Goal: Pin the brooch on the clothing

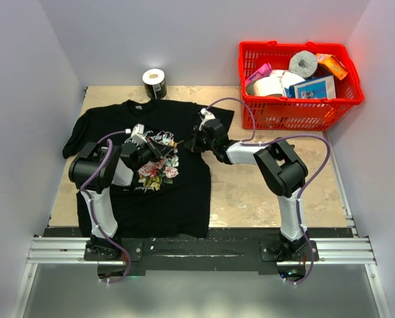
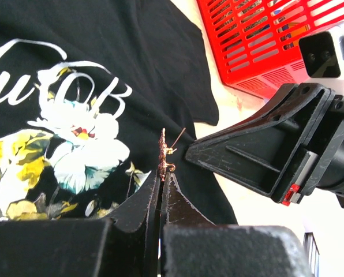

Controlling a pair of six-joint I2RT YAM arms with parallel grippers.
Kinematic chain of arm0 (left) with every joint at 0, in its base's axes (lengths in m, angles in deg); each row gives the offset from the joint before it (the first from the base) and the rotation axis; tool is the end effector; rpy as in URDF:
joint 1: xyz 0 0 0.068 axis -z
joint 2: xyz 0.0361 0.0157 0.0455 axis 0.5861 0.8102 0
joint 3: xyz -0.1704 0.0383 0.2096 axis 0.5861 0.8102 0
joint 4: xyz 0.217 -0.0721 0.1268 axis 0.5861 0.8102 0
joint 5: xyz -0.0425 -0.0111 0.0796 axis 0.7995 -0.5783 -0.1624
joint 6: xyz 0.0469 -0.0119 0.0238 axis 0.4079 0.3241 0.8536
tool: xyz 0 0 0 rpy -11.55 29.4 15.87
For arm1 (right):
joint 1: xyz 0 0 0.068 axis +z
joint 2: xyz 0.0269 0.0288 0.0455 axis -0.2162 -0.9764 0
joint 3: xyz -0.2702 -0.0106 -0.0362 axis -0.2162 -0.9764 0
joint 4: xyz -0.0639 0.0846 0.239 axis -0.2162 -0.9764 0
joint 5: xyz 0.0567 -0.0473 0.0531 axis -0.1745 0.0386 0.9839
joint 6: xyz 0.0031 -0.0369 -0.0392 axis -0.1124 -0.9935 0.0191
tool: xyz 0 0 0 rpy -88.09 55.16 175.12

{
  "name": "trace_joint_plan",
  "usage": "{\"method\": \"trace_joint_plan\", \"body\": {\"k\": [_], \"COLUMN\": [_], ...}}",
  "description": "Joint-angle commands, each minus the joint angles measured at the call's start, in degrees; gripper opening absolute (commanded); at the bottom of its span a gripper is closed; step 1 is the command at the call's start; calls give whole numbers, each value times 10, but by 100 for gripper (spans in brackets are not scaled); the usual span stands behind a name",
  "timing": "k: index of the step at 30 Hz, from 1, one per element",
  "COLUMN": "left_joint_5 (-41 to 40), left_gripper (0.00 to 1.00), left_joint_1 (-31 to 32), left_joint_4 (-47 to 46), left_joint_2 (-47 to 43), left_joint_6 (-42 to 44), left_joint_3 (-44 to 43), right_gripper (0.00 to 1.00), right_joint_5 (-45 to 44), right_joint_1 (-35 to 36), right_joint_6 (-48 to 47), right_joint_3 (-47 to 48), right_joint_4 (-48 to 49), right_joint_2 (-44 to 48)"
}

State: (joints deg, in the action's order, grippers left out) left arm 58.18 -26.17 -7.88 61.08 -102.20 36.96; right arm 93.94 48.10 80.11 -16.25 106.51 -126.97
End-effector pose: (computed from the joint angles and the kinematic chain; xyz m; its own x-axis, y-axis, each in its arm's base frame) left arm 0.3174 -0.0714 0.1042 -0.5688 -0.5877 -0.5754 0.2657 0.5309 -0.8047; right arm 0.3652 0.2693 0.1526 -0.6984 0.1953 -0.6886 -0.3660 0.7293 0.5781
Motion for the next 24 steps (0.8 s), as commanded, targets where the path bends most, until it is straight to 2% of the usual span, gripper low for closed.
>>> {"method": "trace_joint_plan", "body": {"k": [1,24], "left_joint_5": [-9,-12], "left_gripper": [0,0], "left_joint_1": [-6,-5], "left_joint_4": [-33,-20], "left_joint_2": [-25,-37], "left_joint_6": [15,27], "left_joint_3": [8,16], "right_gripper": [0,0], "right_joint_5": [5,7], "right_joint_1": [-3,-4], "right_joint_6": [7,7], "right_joint_3": [1,0], "right_joint_4": [25,27], "right_joint_2": [16,13]}}
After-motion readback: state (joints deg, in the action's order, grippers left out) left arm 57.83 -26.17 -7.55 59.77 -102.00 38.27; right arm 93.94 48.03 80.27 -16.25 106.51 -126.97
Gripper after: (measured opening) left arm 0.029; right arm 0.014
